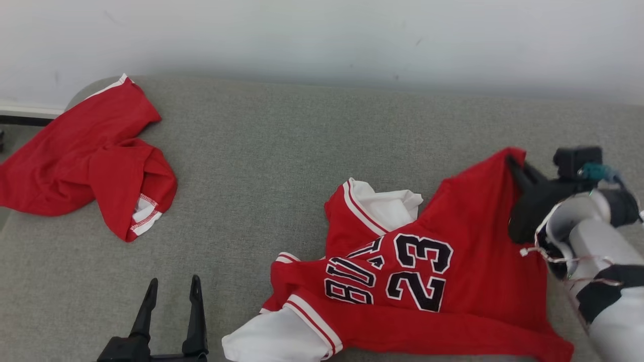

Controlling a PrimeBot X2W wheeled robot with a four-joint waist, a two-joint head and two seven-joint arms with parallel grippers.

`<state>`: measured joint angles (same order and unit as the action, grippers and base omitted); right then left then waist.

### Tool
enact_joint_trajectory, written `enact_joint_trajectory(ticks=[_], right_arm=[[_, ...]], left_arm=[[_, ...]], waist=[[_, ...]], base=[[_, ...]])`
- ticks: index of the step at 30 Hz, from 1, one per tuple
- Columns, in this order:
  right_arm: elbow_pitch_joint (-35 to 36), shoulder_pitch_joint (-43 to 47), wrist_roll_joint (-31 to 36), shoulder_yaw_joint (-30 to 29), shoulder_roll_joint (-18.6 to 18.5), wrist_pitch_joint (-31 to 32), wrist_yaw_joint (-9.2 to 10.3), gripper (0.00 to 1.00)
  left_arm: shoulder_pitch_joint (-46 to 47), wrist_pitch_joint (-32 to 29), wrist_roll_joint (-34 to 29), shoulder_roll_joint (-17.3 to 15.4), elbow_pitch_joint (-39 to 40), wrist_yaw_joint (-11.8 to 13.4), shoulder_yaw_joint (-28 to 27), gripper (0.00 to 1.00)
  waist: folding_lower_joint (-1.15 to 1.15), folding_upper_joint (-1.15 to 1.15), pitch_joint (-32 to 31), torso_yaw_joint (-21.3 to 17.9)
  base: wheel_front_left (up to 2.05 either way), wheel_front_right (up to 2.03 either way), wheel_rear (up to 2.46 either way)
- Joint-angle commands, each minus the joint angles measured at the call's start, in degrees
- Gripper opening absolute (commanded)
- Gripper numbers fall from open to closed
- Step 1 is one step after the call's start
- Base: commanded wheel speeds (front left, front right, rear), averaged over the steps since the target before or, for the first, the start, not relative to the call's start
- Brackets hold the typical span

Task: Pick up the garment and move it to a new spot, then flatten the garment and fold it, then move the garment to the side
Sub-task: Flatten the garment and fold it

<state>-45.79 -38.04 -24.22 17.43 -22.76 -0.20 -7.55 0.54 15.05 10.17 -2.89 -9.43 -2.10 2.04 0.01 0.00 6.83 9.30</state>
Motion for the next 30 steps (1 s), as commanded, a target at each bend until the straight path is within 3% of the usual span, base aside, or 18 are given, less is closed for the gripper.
enact_joint_trajectory(ticks=[1, 9, 14, 15, 16, 22, 30], right_arm=[[-0.53, -2.25, -0.25, 0.25, -0.65, -0.58, 0.13, 0.0], [-5.85, -16.15, 1.49, -0.58, -6.14, -3.63, 0.13, 0.0], [-12.42, -20.66, 3.14, -3.01, -7.14, -6.49, 0.13, 0.0], [-13.77, -21.17, 3.56, -3.18, -6.88, -6.86, 0.13, 0.38], [-15.27, -21.42, 3.61, -3.24, -6.4, -6.37, 0.13, 1.0], [-17.66, -20.03, 5.66, -0.35, -5.58, -10.99, 0.13, 1.0], [-11.52, -12.01, -1.34, 1.06, -4.82, -14.68, 0.13, 1.0]], left_arm=[[1.09, 0.19, 0.27, 0.01, -0.21, -0.34, 0.27, 1.0], [3.28, 0.19, 1.45, 0.01, -0.98, -0.08, 3.1, 1.0], [4.55, 0.19, 2.02, 0.02, -1.29, -0.1, 4.19, 1.0], [4.65, 0.19, 1.83, 0.02, -1.37, -0.06, 4.29, 1.0], [4.7, 0.19, 1.84, 0.02, -1.47, -0.01, 4.33, 1.0], [3.43, 0.19, 1.27, 0.03, -1.88, 0.33, 4.15, 1.0], [0.7, 0.19, -0.3, 0.01, -1.5, -0.21, 1.82, 1.0]], waist=[[-0.01, 0.0, 0.73, 0.83], [-0.01, 0.0, 3.44, 4.41], [-0.01, 0.0, 4.71, 6.34], [-0.01, 0.0, 4.78, 6.53], [-0.01, 0.0, 4.78, 6.63], [-0.01, 0.0, 2.51, 5.53], [-0.01, 0.0, -1.79, 1.43]], base=[[0.0, 0.0, 0.0], [0.0, 0.0, 0.0], [0.0, 0.0, 0.0], [0.0, 0.0, 0.0], [0.0, 0.0, 0.0], [0.0, 0.0, 0.0], [0.0, 0.0, 0.0]])
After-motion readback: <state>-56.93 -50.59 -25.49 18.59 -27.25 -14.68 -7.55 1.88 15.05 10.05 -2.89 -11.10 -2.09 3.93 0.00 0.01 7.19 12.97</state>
